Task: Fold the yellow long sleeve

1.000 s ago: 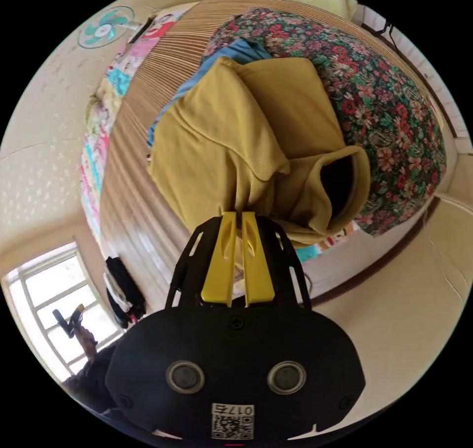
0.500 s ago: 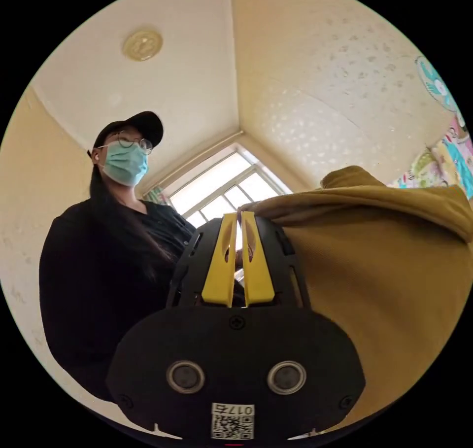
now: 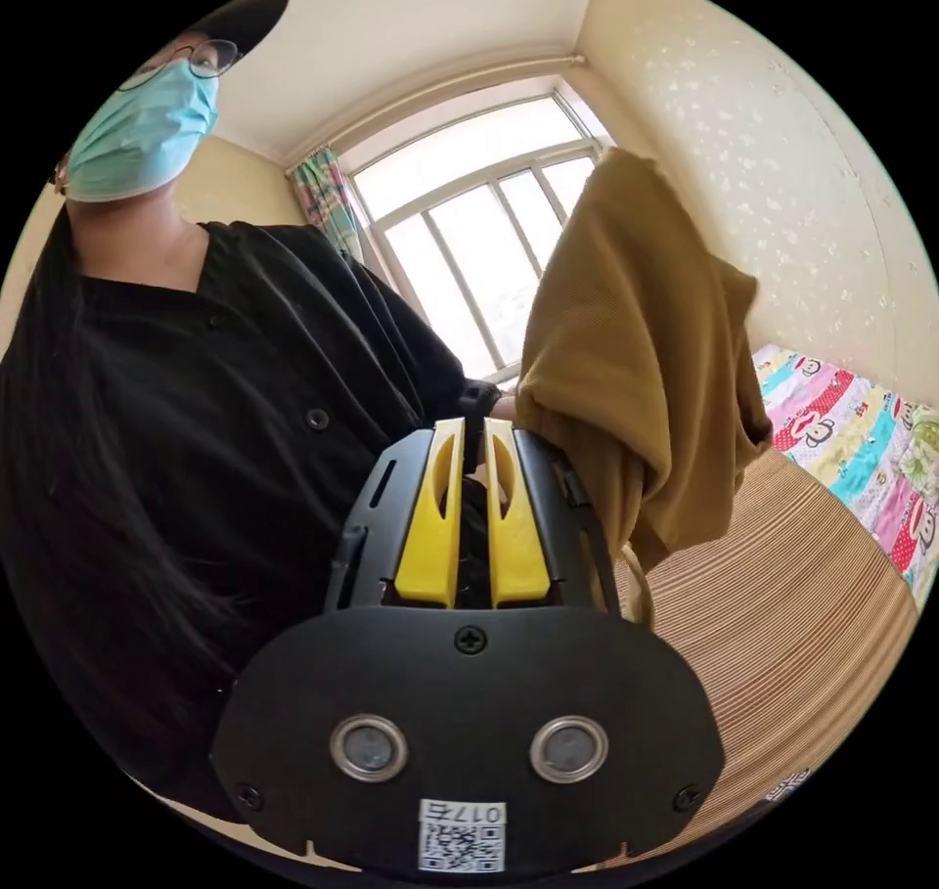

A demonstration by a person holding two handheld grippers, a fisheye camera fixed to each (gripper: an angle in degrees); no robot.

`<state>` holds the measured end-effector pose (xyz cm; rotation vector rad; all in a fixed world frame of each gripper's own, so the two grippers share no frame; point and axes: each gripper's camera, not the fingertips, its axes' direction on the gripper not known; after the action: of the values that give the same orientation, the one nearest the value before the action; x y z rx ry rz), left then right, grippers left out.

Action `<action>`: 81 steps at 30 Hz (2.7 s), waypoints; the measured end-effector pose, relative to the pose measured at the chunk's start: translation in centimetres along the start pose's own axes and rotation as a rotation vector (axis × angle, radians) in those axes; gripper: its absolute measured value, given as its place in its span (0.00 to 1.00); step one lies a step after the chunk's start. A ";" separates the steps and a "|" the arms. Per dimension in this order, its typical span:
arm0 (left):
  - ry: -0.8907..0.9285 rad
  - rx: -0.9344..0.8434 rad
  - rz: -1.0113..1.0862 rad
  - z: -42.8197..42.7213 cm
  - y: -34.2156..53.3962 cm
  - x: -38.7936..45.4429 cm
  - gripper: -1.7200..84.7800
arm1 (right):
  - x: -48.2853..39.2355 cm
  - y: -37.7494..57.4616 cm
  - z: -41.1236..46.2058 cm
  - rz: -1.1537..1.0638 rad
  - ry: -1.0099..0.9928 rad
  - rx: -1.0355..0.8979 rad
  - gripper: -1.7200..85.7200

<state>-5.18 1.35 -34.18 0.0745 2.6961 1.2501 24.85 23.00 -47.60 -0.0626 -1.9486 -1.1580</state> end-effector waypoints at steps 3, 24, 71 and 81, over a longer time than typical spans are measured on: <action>0.036 -0.184 0.203 3.1 -1.3 8.1 0.07 | -1.9 1.5 -2.6 -0.038 0.115 0.099 0.10; -0.071 -0.139 0.284 6.4 7.5 17.8 0.07 | 8.5 10.5 2.9 0.233 0.389 0.188 0.06; 0.291 -0.057 0.404 14.1 8.0 5.7 0.06 | 30.4 16.2 25.4 0.276 0.098 -0.051 0.12; -0.580 -0.174 0.201 9.5 16.1 9.5 0.06 | 15.4 11.4 14.2 0.154 1.018 0.471 0.07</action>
<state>-13.26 20.03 -29.14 0.5981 2.1141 1.2660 10.85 34.65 -32.12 0.5195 -1.2021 -0.4294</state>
